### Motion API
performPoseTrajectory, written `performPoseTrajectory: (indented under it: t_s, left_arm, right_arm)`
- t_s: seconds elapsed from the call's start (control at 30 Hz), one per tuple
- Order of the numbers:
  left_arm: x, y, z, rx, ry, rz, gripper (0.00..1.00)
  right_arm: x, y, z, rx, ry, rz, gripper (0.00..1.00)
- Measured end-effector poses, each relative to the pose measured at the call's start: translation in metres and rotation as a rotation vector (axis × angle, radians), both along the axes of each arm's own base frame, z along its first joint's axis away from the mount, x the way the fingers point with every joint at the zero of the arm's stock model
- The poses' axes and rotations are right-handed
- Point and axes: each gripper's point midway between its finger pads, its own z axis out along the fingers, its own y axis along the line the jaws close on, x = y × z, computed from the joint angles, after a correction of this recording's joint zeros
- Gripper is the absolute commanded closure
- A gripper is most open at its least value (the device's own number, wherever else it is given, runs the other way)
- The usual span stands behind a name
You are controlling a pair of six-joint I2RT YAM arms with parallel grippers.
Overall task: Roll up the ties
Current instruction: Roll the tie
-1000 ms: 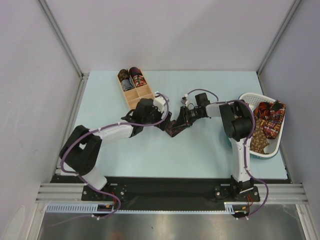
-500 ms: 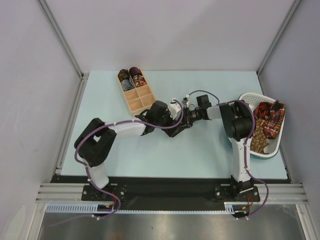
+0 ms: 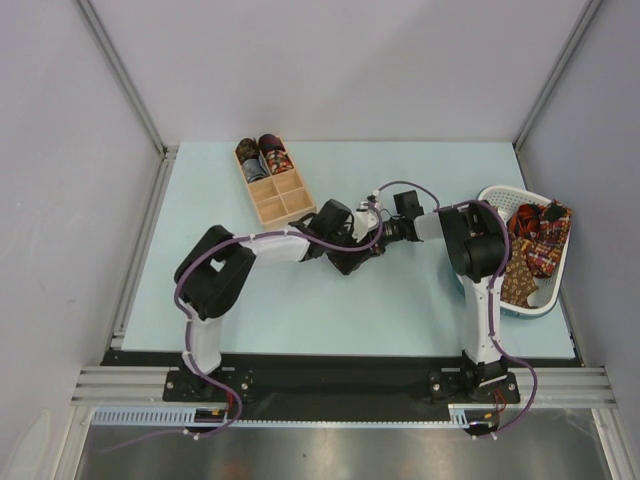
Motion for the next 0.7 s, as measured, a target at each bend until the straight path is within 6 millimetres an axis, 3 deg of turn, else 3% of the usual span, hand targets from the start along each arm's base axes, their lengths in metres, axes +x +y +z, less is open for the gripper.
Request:
performPoseTrajectory:
  t_s: [0.13,0.33,0.5,0.7]
  left_arm:
    - [-0.002,0.000,-0.010,0.034,0.030,-0.008,0.13]
    - [-0.003,-0.004,-0.010,0.046,0.030,-0.025,0.14]
    - [-0.005,-0.011,-0.010,0.058,0.027,-0.051,0.37]
    - [-0.003,-0.011,-0.010,0.071,0.015,-0.049,0.47]
  right_arm:
    - [0.000,0.000,0.000,0.005,-0.003,-0.001,0.78]
    - [0.000,0.000,0.000,0.006,-0.005,-0.001,0.77]
    - [0.000,0.000,0.000,0.007,-0.002,-0.003,0.73]
    - [0.000,-0.001,-0.001,0.009,0.002,-0.008,0.69]
